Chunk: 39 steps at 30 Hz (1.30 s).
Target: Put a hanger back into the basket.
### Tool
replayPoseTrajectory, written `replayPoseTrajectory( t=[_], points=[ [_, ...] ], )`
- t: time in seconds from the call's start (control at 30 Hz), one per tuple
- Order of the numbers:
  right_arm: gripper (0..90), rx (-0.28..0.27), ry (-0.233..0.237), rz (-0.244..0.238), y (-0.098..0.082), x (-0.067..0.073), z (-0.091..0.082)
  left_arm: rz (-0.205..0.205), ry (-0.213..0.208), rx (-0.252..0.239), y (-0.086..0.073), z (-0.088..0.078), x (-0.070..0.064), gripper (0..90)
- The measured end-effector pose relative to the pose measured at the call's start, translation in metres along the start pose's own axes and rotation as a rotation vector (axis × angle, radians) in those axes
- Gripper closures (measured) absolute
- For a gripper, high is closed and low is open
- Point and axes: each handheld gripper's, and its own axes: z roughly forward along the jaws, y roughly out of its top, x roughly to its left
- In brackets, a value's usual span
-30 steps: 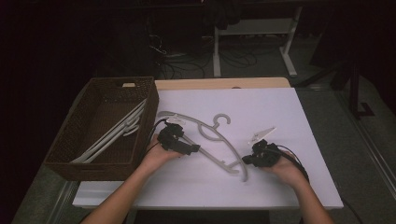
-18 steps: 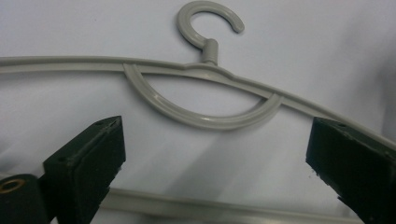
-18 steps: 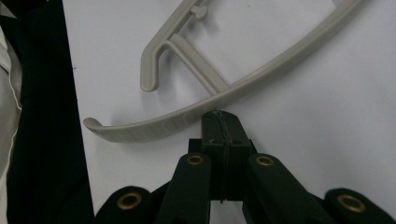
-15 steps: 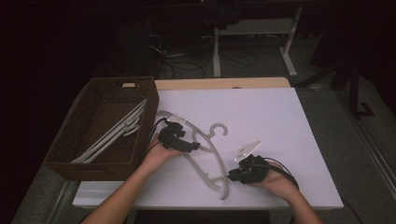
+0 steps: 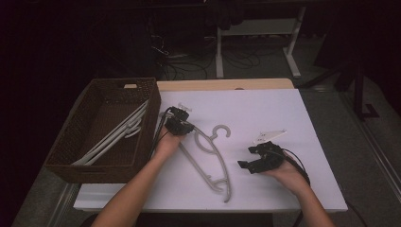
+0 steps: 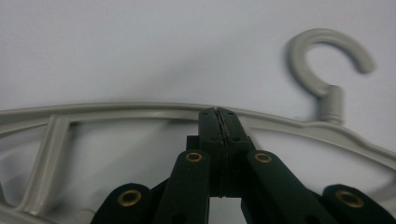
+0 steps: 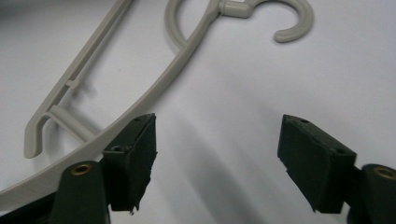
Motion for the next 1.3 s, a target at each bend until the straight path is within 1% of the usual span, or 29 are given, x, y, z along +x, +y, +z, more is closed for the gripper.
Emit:
replayPoseTrajectory(
  t=[0.13, 0.27, 0.4, 0.5, 0.6, 0.73, 0.83, 0.93, 1.0, 1.07, 1.1, 1.13, 1.17, 1.23, 1.3],
  points=[
    [24.6, -0.008, -0.011, 0.004, -0.001, -0.002, -0.003, -0.01, 0.008, 0.004, 0.001, 0.008, 0.004, 89.9],
    [24.3, -0.021, -0.029, 0.013, -0.002, -0.005, -0.006, -0.018, 0.013, -0.011, 0.008, 0.011, 0.006, 90.0],
    [24.2, -0.025, -0.035, 0.012, -0.002, -0.006, -0.007, -0.001, 0.016, -0.012, 0.019, 0.019, 0.004, 90.0],
    [24.1, -0.027, -0.036, 0.009, -0.002, -0.006, -0.008, 0.004, 0.007, -0.023, 0.027, 0.027, 0.002, 90.0],
    [24.1, -0.033, -0.038, 0.012, -0.002, -0.008, -0.009, 0.018, -0.002, -0.029, 0.037, 0.036, -0.002, 90.0],
    [24.1, -0.04, -0.039, 0.009, -0.002, -0.008, -0.01, 0.048, -0.02, -0.023, 0.054, 0.048, -0.01, 90.0],
    [24.1, -0.044, -0.039, 0.008, -0.002, -0.009, -0.012, 0.089, -0.013, -0.013, 0.068, 0.058, -0.019, 90.0],
    [24.1, -0.046, -0.04, 0.012, -0.002, -0.009, -0.012, 0.1, -0.028, -0.006, 0.077, 0.066, -0.026, 90.0],
    [24.1, -0.046, -0.039, 0.01, -0.002, -0.009, -0.012, 0.108, -0.029, -0.006, 0.082, 0.07, -0.03, 90.0],
    [24.1, -0.046, -0.037, 0.006, -0.002, -0.009, -0.012, 0.101, -0.034, -0.01, 0.084, 0.07, -0.031, 89.7],
    [24.0, -0.046, -0.037, 0.005, -0.002, -0.009, -0.012, 0.096, -0.037, -0.012, 0.083, 0.068, -0.03, 86.0],
    [23.9, -0.046, -0.036, 0.005, -0.002, -0.009, -0.012, 0.088, -0.038, -0.016, 0.083, 0.067, -0.03, 84.3],
    [23.9, -0.047, -0.035, 0.005, -0.002, -0.009, -0.012, 0.083, -0.039, -0.022, 0.082, 0.063, -0.029, 82.7],
    [23.8, -0.049, -0.037, 0.006, -0.002, -0.009, -0.012, 0.074, -0.026, -0.027, 0.079, 0.053, -0.026, 75.3],
    [23.8, -0.049, -0.04, 0.009, -0.002, -0.009, -0.013, 0.065, -0.015, -0.029, 0.076, 0.044, -0.022, 70.1]
  ],
)
